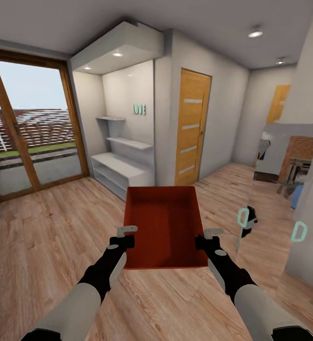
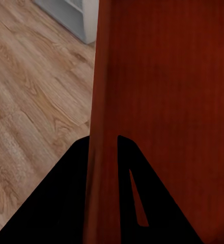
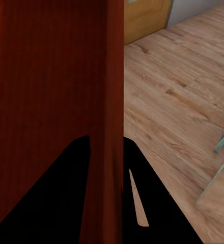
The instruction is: Move the two storage containers from the living room to the garage. In the garage, place one container on the floor and stack the other container on top of it (either order is fine).
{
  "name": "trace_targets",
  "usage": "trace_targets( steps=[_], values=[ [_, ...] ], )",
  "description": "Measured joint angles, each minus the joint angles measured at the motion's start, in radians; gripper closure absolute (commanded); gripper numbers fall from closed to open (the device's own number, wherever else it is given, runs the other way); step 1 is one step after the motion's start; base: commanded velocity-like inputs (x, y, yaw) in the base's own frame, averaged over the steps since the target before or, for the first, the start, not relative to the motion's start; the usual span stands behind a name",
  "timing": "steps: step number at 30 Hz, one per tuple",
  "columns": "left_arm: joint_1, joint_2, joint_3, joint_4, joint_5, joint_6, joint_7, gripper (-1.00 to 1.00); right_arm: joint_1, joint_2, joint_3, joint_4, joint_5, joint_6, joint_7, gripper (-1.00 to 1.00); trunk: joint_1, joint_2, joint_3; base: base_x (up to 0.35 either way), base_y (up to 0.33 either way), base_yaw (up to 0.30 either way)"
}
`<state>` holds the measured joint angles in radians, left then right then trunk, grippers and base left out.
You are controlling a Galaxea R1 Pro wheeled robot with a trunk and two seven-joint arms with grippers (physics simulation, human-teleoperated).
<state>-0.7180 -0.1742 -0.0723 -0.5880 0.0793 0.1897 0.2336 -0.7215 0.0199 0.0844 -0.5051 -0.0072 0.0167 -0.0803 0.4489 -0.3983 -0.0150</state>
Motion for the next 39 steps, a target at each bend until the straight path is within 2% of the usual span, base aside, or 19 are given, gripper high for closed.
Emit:
trace_targets(
  steps=[26, 39],
  values=[
    [0.0, 0.0, 0.0, 0.001, 0.0, 0.0, 0.0, 1.0, 0.0, -0.001, 0.001, 0.001, 0.0, 0.0, 0.0, 1.0, 0.0, 0.0, 0.0, 0.322, 0.0, -0.001],
    [0.0, 0.0, 0.0, 0.002, 0.0, 0.0, 0.0, 1.0, 0.0, 0.0, 0.0, 0.001, 0.0, 0.0, 0.0, 1.0, 0.0, 0.0, 0.0, 0.322, 0.0, -0.212]
  ],
)
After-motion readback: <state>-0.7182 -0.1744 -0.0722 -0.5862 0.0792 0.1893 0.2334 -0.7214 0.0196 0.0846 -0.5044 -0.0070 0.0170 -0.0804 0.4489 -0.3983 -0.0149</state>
